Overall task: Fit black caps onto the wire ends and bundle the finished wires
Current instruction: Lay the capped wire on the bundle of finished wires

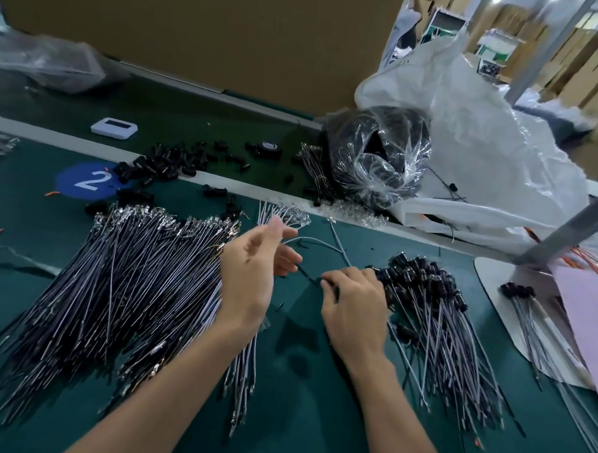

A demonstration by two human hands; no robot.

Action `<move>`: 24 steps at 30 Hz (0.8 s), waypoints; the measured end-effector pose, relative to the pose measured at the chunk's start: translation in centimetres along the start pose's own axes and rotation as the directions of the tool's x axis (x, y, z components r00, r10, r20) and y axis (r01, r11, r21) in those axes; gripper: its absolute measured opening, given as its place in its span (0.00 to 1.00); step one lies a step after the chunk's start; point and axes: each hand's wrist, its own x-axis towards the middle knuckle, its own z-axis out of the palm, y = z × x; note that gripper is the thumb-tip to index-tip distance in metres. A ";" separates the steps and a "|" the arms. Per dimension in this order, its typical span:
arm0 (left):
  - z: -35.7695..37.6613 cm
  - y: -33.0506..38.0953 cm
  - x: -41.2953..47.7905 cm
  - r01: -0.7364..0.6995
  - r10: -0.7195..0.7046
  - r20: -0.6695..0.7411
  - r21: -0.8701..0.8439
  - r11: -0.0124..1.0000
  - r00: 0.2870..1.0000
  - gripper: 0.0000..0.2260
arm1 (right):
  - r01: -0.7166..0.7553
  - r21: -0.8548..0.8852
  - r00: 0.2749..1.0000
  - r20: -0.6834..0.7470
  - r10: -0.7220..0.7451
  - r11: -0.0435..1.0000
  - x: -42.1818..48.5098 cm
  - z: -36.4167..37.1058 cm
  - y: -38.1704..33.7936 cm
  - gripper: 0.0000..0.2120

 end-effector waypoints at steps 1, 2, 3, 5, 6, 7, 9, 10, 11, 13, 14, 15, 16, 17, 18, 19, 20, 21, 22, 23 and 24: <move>0.1 0.0 -0.1 -0.020 0.017 0.045 0.054 0.998 0.999 0.13 | 0.002 -0.012 1.000 -0.008 -0.002 1.000 0.0 0.0 0.0 0.02; 0.2 -0.1 -0.2 -0.044 0.034 0.098 0.111 0.993 0.995 0.10 | 0.011 -0.031 1.000 -0.018 -0.012 0.999 0.0 0.1 -0.1 0.03; 0.3 -0.2 -0.3 -0.056 0.031 0.159 0.157 0.986 0.987 0.08 | 0.026 -0.062 0.999 -0.025 -0.027 0.998 0.1 0.1 -0.1 0.03; 0.9 -0.2 -0.4 -0.064 -0.006 0.288 0.233 0.970 0.957 0.13 | 0.056 -0.138 0.998 -0.027 -0.060 0.989 0.1 0.1 -0.1 0.04; 1.4 0.0 -0.4 -0.084 -0.023 0.352 0.287 0.954 0.936 0.15 | 0.067 -0.162 0.997 -0.020 -0.071 0.985 0.1 0.0 -0.1 0.06; 1.9 0.3 -0.2 -0.124 -0.032 0.407 0.352 0.928 0.913 0.17 | 0.076 -0.170 0.997 -0.006 -0.078 0.982 0.2 0.0 -0.1 0.07; 2.5 0.9 0.5 -0.228 -0.031 0.473 0.480 0.847 0.881 0.18 | 0.074 -0.152 0.997 0.008 -0.074 0.986 0.2 0.0 -0.1 0.08; 2.7 1.1 0.9 -0.263 -0.033 0.481 0.535 0.803 0.876 0.18 | 0.067 -0.139 0.998 0.002 -0.068 0.988 0.3 0.0 -0.2 0.08; 2.6 1.2 1.4 -0.284 -0.041 0.474 0.592 0.754 0.880 0.17 | 0.065 -0.133 0.998 -0.001 -0.065 0.989 0.2 -0.1 -0.2 0.08; 1.9 1.2 2.0 -0.308 -0.032 0.412 0.730 0.610 0.911 0.13 | 0.064 -0.138 0.998 0.006 -0.064 0.988 0.2 -0.1 -0.4 0.08; 1.4 1.1 2.3 -0.312 -0.010 0.368 0.802 0.509 0.930 0.11 | 0.057 -0.139 0.998 0.010 -0.056 0.989 0.2 -0.1 -0.5 0.09; 0.7 1.0 2.5 -0.304 0.016 0.324 0.867 0.395 0.946 0.09 | 0.049 -0.138 0.999 0.012 -0.048 0.989 0.2 0.0 -0.6 0.10; 0.1 0.9 2.6 -0.283 0.030 0.287 0.918 0.277 0.958 0.09 | 0.044 -0.135 0.999 0.012 -0.043 0.990 0.2 0.0 -0.6 0.11; -0.5 0.7 2.8 -0.255 0.026 0.254 0.950 0.180 0.967 0.10 | 0.042 -0.132 0.999 0.012 -0.041 0.990 0.2 0.1 -0.6 0.11; -1.1 0.7 2.9 -0.227 0.016 0.226 0.966 0.124 0.974 0.12 | 0.041 -0.129 0.999 0.010 -0.040 0.991 0.2 0.1 -0.7 0.10; -1.5 0.6 3.1 -0.202 0.005 0.203 0.973 0.107 0.979 0.13 | 0.040 -0.127 0.999 0.006 -0.040 0.991 0.2 0.2 -0.7 0.10; -1.9 0.6 3.3 -0.180 -0.008 0.183 0.976 0.122 0.983 0.13 | 0.039 -0.127 0.999 0.003 -0.039 0.991 0.2 0.2 -0.6 0.09; -2.1 0.7 3.4 -0.157 -0.020 0.163 0.973 0.168 0.986 0.13 | 0.038 -0.125 0.999 0.005 -0.037 0.991 0.2 0.1 -0.6 0.09; -2.3 0.8 3.5 -0.131 -0.034 0.142 0.964 0.233 0.989 0.13 | 0.035 -0.121 0.999 0.012 -0.034 0.992 0.2 0.1 -0.6 0.09; -2.4 0.9 3.7 -0.101 -0.054 0.123 0.948 0.300 0.991 0.12 | 0.031 -0.118 0.999 0.020 -0.029 0.992 0.2 0.1 -0.6 0.09; -2.4 1.0 3.7 -0.072 -0.079 0.107 0.931 0.357 0.991 0.11 | 0.025 -0.114 0.999 0.027 -0.022 0.993 0.2 0.0 -0.6 0.08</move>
